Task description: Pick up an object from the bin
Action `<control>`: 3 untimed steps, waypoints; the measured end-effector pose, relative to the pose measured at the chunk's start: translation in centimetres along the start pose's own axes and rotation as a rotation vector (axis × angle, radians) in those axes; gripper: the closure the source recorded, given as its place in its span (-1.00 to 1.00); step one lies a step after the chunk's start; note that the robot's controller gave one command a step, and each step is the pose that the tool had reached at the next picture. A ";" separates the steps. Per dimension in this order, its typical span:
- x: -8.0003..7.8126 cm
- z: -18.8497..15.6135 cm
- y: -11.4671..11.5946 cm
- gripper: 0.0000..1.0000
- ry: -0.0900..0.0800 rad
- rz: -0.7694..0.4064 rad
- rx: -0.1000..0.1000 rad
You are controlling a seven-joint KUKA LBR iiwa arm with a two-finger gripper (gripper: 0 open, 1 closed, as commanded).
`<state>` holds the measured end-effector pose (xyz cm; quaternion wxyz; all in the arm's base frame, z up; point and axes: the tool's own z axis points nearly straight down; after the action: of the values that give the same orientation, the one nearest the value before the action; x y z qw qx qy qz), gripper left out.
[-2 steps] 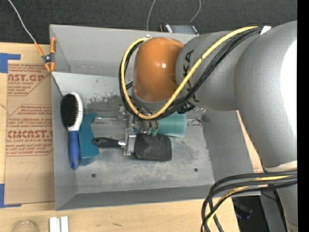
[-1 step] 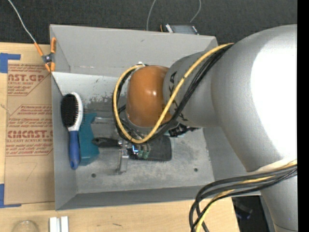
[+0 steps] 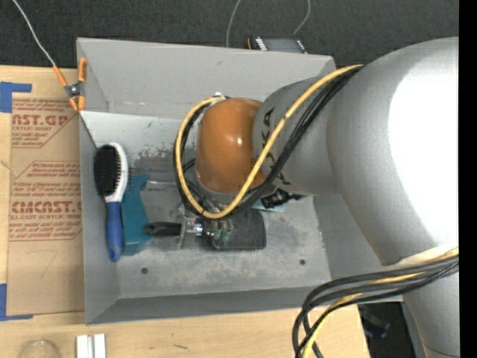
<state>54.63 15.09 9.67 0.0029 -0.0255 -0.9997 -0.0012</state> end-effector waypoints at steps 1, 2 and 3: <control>0.2 1.5 -0.6 1.00 0.001 -0.027 0.001; 0.2 1.4 -0.6 -1.00 0.000 -0.027 -0.001; 1.7 2.6 6.3 -1.00 -0.001 -0.065 0.009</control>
Offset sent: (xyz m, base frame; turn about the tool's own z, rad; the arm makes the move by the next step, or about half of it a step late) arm -0.0021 -0.0067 -0.0138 -0.0256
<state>53.19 21.44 7.11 0.0025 0.0070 -1.0000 0.0034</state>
